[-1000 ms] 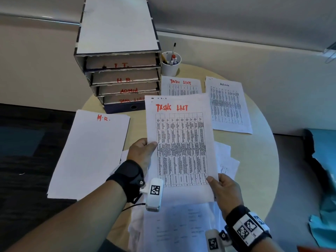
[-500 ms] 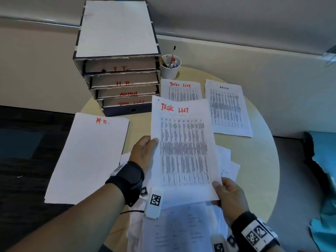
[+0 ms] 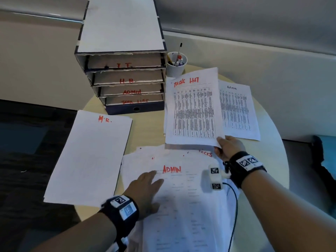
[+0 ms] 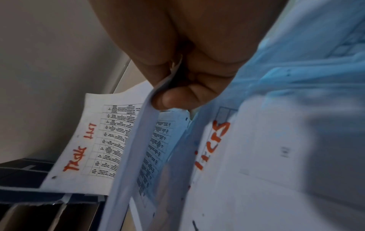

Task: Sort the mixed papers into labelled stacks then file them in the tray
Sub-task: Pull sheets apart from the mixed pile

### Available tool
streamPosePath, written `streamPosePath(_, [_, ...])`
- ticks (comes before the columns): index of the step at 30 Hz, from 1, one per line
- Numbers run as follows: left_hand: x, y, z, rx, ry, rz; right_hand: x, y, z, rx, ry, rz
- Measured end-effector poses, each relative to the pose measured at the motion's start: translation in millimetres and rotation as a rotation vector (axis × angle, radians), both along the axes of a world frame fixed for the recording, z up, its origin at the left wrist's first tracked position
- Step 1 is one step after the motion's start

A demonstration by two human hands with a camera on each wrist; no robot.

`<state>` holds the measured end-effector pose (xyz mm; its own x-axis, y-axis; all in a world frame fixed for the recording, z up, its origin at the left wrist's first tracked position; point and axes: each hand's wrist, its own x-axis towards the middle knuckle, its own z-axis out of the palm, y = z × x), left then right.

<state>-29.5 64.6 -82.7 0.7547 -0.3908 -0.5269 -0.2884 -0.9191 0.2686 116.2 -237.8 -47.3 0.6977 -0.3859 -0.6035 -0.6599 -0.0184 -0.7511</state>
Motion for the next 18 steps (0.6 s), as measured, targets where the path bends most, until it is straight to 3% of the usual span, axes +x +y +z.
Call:
streamPosePath(7, [1, 2, 1, -0.018, -0.003, 0.017, 41, -16, -38, -0.019, 0.072, 0.083])
streamPosePath(18, [-2, 3, -5, -0.051, -0.008, 0.044, 71, 16, -18, -0.16, 0.04, 0.222])
